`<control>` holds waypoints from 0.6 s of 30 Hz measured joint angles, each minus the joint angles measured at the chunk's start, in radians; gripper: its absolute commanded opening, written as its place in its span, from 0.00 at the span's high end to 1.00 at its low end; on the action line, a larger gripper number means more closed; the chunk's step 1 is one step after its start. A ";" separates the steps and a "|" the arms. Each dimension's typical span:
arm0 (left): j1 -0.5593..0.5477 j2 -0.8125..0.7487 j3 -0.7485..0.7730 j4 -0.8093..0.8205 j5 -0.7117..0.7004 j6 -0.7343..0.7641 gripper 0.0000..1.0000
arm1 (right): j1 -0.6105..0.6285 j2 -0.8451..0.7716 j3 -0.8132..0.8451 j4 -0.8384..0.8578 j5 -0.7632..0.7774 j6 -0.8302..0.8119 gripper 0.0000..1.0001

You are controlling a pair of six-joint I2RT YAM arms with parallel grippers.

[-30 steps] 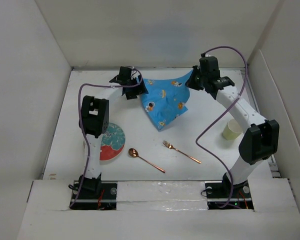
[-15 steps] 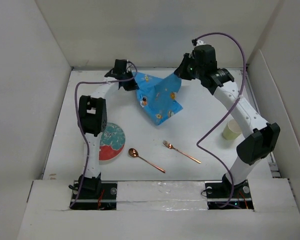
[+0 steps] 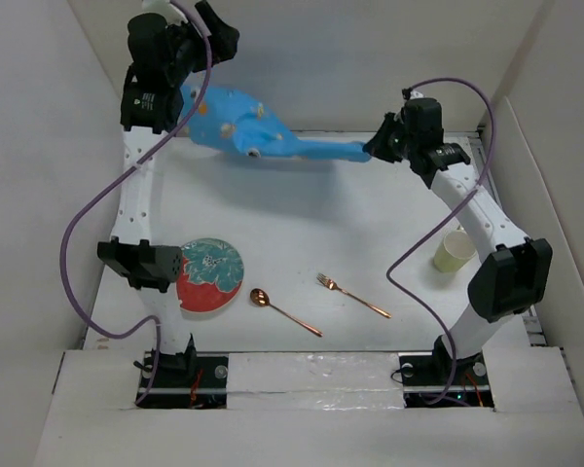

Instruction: Set the dinner table for one person

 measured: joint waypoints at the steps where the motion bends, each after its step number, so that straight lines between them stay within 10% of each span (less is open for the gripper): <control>1: -0.012 0.011 0.012 -0.014 -0.006 0.011 0.09 | -0.023 0.013 -0.037 -0.008 0.003 0.010 1.00; 4: -0.041 0.051 -0.046 -0.074 -0.073 0.055 0.25 | -0.066 0.074 -0.086 -0.031 0.023 0.030 1.00; 6: -0.050 0.035 -0.238 -0.092 -0.121 0.071 0.61 | -0.083 0.116 -0.094 -0.047 0.041 0.043 1.00; 8: -0.051 -0.019 -0.531 -0.053 -0.167 0.085 0.77 | -0.083 0.137 -0.098 -0.048 0.053 0.051 1.00; 12: -0.042 -0.090 -0.961 -0.104 -0.207 0.091 0.56 | -0.074 0.139 -0.095 -0.045 0.054 0.057 1.00; 14: -0.032 -0.097 -1.031 -0.116 -0.194 0.090 0.34 | -0.064 0.139 -0.095 -0.043 0.050 0.057 1.00; 18: -0.009 -0.111 -1.077 -0.073 -0.183 0.082 0.24 | -0.041 0.139 -0.095 -0.031 0.045 0.056 1.00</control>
